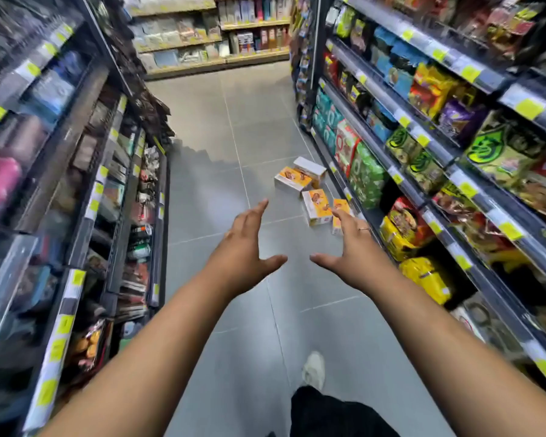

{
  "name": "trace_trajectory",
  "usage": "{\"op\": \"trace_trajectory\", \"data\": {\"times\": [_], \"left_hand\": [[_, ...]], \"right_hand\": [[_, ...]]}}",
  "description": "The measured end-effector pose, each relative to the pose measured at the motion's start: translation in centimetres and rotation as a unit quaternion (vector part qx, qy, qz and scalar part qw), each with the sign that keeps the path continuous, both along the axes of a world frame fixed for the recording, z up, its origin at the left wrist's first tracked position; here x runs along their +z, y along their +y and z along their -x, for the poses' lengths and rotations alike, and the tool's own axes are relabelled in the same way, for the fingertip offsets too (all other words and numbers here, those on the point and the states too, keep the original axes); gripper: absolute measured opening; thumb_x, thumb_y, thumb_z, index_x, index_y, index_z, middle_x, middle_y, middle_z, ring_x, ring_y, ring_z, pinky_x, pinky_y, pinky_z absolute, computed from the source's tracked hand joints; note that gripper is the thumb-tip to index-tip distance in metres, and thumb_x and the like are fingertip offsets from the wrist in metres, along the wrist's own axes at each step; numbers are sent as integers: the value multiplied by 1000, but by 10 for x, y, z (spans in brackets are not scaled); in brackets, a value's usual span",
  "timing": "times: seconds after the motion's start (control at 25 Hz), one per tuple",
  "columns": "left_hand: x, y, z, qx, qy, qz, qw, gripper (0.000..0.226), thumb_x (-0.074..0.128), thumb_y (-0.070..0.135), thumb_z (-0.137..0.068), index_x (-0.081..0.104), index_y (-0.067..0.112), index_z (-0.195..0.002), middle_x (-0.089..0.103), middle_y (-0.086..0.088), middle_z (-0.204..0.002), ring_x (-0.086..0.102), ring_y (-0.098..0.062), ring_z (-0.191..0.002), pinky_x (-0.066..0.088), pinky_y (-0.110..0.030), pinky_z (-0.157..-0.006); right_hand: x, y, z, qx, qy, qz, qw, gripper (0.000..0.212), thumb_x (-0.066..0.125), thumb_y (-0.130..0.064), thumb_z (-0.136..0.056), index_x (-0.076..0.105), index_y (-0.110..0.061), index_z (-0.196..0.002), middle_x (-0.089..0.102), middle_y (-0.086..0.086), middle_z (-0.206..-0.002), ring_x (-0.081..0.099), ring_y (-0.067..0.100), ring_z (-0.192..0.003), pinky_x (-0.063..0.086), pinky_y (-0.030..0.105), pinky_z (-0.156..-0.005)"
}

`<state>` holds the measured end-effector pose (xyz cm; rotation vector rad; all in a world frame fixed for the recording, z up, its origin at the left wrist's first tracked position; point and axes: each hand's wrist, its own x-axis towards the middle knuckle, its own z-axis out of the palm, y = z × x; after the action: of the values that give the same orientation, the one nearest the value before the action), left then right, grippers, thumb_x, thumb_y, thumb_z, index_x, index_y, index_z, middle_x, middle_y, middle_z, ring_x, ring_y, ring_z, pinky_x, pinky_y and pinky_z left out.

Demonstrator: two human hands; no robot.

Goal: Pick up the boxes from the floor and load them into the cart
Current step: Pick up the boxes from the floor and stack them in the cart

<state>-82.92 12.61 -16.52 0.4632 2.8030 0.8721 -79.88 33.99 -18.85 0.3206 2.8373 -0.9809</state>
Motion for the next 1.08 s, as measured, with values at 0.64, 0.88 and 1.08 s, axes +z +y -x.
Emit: {"op": "trace_trajectory", "data": {"times": [0.64, 0.88, 1.08], "left_hand": [[-32, 50, 462, -31, -20, 21, 999, 102, 73, 43, -80, 1, 40, -151, 21, 2, -156, 30, -22, -140, 32, -37, -111], [-51, 67, 653, -127, -59, 85, 987, 100, 71, 42, -82, 1, 37, -152, 19, 1, -156, 33, -24, -138, 31, -34, -109], [-80, 116, 783, -180, -78, 109, 974, 102, 74, 40, -80, 4, 35, -153, 22, -2, -156, 36, -25, -137, 33, -35, -108]], "right_hand": [[-27, 63, 440, -9, -54, -18, 998, 96, 75, -47, -77, 15, -30, -149, 21, 9, -150, 47, 28, -125, 43, 35, -94], [-48, 73, 602, -108, -82, 18, 991, 99, 74, -46, -78, 11, -30, -151, 16, 11, -156, 42, 31, -131, 39, 36, -99], [-82, 112, 695, -149, -104, 32, 983, 99, 77, -47, -76, 14, -31, -150, 23, 9, -153, 46, 30, -126, 42, 35, -95]]}}
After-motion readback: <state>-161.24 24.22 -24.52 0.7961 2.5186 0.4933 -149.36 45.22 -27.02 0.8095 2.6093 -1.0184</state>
